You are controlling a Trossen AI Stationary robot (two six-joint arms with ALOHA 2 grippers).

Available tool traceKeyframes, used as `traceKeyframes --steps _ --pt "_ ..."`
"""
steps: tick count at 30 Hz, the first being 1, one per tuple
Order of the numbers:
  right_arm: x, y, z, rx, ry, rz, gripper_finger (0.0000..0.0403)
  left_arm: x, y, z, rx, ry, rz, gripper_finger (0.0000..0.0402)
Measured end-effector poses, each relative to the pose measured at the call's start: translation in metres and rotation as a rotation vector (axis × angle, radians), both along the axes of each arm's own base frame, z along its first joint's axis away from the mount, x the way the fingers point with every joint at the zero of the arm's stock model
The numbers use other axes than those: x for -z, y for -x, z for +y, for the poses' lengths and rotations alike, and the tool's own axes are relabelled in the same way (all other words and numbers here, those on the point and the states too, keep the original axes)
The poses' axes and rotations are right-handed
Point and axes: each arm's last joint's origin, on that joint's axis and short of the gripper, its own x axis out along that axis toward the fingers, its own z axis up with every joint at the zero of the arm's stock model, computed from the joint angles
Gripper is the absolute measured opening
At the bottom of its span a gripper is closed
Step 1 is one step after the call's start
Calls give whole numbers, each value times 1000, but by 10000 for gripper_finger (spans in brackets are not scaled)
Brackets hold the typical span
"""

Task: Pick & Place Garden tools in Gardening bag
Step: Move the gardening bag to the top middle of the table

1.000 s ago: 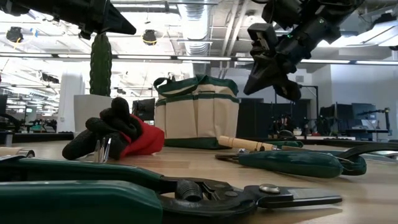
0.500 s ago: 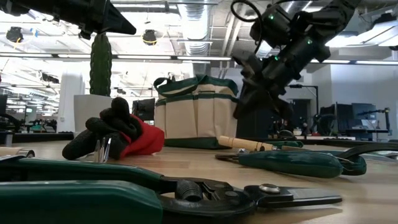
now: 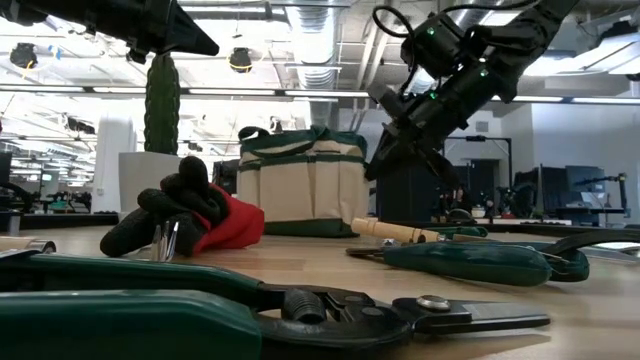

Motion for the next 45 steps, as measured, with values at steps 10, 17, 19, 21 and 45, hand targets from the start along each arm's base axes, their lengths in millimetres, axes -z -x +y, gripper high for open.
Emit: traceKeyframes --steps 10,17,19,21,45 --pt "0 5 -24 54 30 11 0 0 0 0 0 0 0 25" --pt "-2 7 -37 86 49 -6 0 0 0 0 0 -2 2 25" --pt "-3 8 -40 98 52 -15 0 0 0 0 0 -3 2 25" --pt "-4 8 -43 108 55 -26 0 0 0 0 0 -3 2 25" --pt "-12 11 -67 176 107 -114 0 0 0 0 0 -3 2 25"
